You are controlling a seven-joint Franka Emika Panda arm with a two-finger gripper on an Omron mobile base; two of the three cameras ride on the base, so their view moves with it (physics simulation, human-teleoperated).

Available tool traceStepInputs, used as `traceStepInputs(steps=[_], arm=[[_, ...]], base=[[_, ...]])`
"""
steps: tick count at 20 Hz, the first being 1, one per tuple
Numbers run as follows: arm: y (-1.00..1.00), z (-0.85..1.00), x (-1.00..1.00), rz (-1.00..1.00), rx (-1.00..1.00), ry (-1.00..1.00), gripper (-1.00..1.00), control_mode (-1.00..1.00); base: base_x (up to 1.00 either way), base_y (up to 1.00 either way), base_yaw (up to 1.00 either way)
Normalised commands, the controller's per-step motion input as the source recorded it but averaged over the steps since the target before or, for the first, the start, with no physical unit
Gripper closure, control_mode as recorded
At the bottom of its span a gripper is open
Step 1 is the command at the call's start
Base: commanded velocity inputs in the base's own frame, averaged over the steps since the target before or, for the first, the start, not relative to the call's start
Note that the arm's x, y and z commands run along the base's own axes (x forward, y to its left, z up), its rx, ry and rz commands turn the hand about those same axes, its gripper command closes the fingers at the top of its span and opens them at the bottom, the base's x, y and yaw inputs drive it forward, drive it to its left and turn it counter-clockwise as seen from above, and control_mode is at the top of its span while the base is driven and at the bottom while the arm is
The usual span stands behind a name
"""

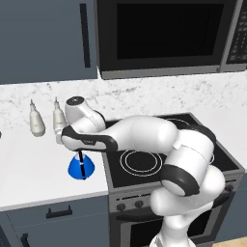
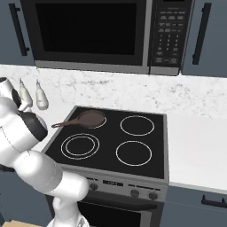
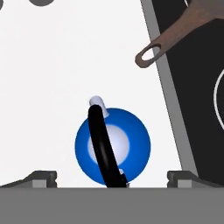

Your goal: Pick the kettle from the counter and place it on a stove burner. Then turn the burner on.

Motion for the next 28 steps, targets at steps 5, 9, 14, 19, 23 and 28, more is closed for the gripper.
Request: traceStepInputs(steps=[5, 9, 14, 19, 23, 28], arm=[[-0.05, -0.03, -0.02, 0.0, 0.0, 0.0, -1.0, -1.0], [-0.02, -0.14, 0.0, 0.0, 0.0, 0.0, -1.0, -1.0], [0.0, -0.19, 0.0, 0.0, 0.0, 0.0, -1.0, -1.0], [0.0, -0.09, 0.0, 0.0, 0.0, 0.0, -1.0, -1.0], [0.0, 0.0, 0.0, 0.0, 0.0, 0.0, -1.0, -1.0], [0.0, 0.0, 0.0, 0.0, 0.0, 0.0, -1.0, -1.0]], base=[[0.0, 0.0, 0.0], [0.0, 0.0, 0.0], [0.0, 0.0, 0.0], [0.0, 0.0, 0.0], [0.0, 0.0, 0.0], [0.0, 0.0, 0.0]])
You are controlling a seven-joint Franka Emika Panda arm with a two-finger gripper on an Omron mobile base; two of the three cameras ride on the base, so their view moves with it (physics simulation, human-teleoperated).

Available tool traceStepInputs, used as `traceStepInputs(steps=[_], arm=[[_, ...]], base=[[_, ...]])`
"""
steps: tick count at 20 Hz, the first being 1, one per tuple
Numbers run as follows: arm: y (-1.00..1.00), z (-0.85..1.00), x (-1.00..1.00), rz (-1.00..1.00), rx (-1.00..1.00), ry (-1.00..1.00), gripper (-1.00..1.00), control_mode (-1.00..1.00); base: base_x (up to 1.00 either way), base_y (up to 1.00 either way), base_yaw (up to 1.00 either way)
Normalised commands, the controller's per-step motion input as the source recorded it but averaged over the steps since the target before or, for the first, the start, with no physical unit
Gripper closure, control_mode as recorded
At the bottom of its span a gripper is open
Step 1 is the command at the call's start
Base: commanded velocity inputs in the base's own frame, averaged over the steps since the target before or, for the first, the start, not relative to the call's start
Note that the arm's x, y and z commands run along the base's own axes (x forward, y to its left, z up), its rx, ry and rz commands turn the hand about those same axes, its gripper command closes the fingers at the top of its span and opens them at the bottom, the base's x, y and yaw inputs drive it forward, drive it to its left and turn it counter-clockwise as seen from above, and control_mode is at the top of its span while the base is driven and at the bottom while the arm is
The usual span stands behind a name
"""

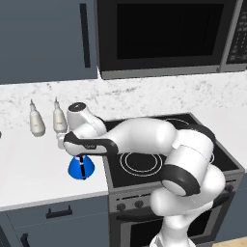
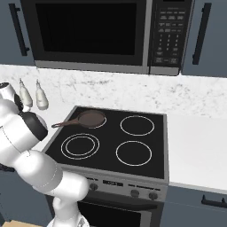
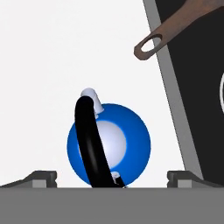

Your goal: Pick the kettle from the counter and place it on a stove burner. Then turn the burner on.

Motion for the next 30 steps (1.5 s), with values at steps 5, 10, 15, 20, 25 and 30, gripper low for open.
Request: traceStepInputs(steps=[5, 10, 15, 20, 25, 30], arm=[[0.0, -0.05, 0.03, 0.0, 0.0, 0.0, 1.0, -1.0], [0.0, -0.18, 0.08, 0.0, 0.0, 0.0, 1.0, -1.0], [0.0, -0.22, 0.1, 0.0, 0.0, 0.0, 1.0, -1.0], [0.0, -0.01, 0.06, 0.0, 0.0, 0.01, 1.0, -1.0], [-0.01, 0.25, -0.17, 0.0, 0.0, 0.0, 1.0, -1.0], [-0.14, 0.3, -0.19, -0.05, 0.0, 0.0, 1.0, -1.0]], base=[[0.0, 0.0, 0.0], [0.0, 0.0, 0.0], [0.0, 0.0, 0.0], [0.0, 0.0, 0.0], [0.0, 0.0, 0.0], [0.0, 0.0, 0.0]])
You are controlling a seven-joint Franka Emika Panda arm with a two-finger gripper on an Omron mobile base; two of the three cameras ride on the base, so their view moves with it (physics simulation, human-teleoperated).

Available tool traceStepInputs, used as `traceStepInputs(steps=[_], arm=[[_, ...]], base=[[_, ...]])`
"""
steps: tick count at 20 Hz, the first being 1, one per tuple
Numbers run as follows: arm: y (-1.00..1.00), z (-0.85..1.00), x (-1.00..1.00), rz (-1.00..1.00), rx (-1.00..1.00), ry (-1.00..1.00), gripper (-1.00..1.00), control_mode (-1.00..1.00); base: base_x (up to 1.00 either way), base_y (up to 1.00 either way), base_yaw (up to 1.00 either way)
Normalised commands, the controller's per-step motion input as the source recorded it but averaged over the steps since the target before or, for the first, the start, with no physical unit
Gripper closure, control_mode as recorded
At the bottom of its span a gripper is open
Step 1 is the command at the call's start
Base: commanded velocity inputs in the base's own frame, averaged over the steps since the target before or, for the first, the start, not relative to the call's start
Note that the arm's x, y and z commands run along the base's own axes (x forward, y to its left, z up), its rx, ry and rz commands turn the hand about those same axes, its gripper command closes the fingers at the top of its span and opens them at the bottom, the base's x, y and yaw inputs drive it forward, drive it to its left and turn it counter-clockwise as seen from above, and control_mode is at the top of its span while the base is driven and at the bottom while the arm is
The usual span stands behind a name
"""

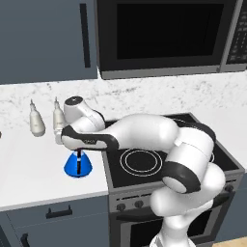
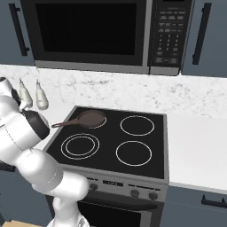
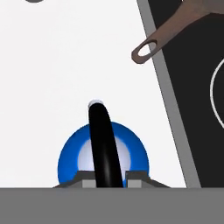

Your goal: Pick the kettle from the counter and place it on a stove burner. Then turn the burner on.

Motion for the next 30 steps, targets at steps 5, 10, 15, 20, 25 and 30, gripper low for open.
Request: traceStepInputs(steps=[5, 10, 15, 20, 25, 30], arm=[[-0.25, 0.32, -0.18, -0.08, 0.0, -0.03, 1.0, -1.0], [-0.41, 0.26, -0.18, -0.1, 0.0, -0.03, 1.0, -1.0], [-0.68, 0.12, -0.23, -0.11, 0.0, -0.01, 1.0, -1.0], [-0.72, 0.13, -0.2, -0.1, 0.0, 0.0, 1.0, -1.0], [-0.66, 0.11, -0.13, -0.09, 0.0, -0.01, 1.0, -1.0], [-0.61, 0.09, -0.09, -0.09, 0.0, -0.01, 1.0, -1.0]], base=[[0.0, 0.0, 0.0], [0.0, 0.0, 0.0], [0.0, 0.0, 0.0], [0.0, 0.0, 0.0], [0.0, 0.0, 0.0], [0.0, 0.0, 0.0]])
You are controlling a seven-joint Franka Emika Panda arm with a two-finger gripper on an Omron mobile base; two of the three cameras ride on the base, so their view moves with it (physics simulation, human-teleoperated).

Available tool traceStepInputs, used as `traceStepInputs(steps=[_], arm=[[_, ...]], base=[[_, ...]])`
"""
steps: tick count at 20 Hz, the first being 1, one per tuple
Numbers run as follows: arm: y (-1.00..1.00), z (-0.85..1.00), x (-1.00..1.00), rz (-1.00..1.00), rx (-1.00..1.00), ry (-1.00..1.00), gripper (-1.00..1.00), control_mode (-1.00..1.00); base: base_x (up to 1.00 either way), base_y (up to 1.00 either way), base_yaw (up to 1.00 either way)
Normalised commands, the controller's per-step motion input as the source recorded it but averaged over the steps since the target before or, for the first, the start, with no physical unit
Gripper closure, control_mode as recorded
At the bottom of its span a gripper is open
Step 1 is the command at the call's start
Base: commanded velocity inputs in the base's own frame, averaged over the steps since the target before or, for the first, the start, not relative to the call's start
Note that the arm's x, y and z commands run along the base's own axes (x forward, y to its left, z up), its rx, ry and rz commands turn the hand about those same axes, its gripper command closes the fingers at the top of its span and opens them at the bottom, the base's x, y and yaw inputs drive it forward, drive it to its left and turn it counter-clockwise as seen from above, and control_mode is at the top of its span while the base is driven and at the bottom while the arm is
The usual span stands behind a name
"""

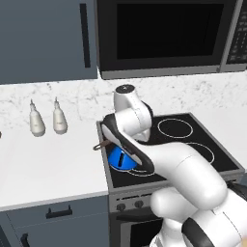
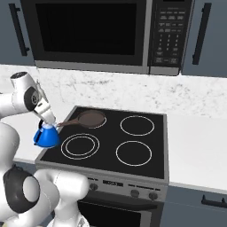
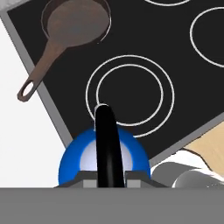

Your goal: Pick the kettle from the counter and place it on a stove burner. Then turn the burner on.

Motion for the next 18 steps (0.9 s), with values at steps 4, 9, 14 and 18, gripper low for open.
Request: traceStepInputs(steps=[4, 9, 14, 18], arm=[[-0.6, 0.06, -0.04, -0.08, 0.0, 0.0, 1.0, -1.0], [-0.5, 0.01, 0.0, -0.07, 0.0, 0.0, 1.0, -1.0], [-0.44, 0.0, 0.21, -0.08, 0.0, 0.0, 1.0, -1.0], [-0.36, 0.0, 0.44, -0.06, 0.0, 0.0, 1.0, -1.0]], base=[[0.0, 0.0, 0.0], [0.0, 0.0, 0.0], [0.0, 0.0, 0.0], [0.0, 0.0, 0.0]])
